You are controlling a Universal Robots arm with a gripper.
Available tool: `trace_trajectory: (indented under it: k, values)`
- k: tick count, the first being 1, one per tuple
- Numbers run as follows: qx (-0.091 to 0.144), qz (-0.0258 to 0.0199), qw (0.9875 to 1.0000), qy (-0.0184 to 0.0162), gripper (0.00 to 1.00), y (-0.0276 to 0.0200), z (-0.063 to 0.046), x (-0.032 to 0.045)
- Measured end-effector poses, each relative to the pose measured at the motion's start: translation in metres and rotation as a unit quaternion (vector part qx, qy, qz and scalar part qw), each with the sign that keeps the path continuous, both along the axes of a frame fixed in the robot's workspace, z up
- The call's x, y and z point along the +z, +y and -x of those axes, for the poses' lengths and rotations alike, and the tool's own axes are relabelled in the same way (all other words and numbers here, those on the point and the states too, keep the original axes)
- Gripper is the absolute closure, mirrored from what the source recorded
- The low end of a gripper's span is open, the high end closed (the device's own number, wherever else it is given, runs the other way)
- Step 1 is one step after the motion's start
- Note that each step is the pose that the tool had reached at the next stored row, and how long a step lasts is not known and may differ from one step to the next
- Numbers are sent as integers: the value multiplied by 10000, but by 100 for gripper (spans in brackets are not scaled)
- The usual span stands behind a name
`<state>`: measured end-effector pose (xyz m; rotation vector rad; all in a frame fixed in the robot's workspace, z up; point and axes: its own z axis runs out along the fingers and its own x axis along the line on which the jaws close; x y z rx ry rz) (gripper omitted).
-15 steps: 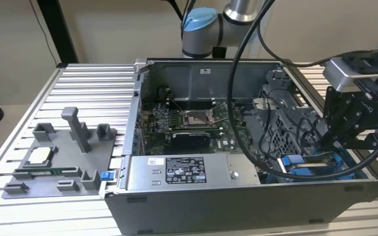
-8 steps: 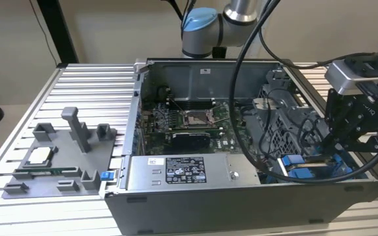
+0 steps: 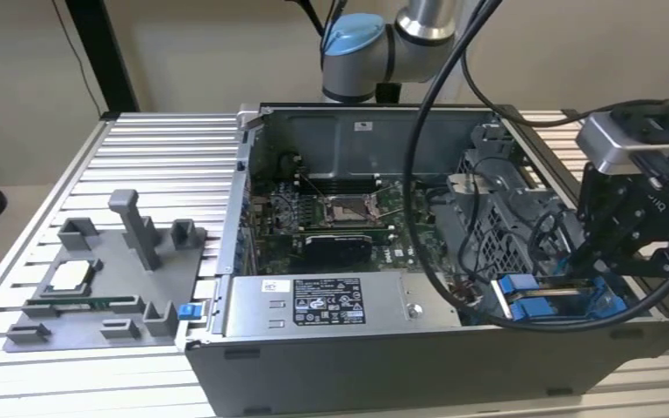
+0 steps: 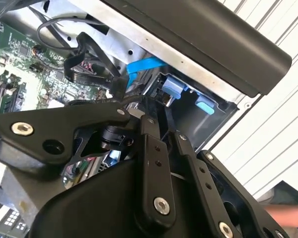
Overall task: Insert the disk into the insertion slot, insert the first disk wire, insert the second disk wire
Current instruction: 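Insert the first disk wire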
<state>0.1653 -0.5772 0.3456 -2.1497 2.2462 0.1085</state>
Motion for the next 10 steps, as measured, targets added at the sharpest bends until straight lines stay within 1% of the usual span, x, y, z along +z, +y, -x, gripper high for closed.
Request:
trace_trajectory:
  k: [10]
  values:
    - [-153, 1, 9999, 0, 100, 4, 12, -40]
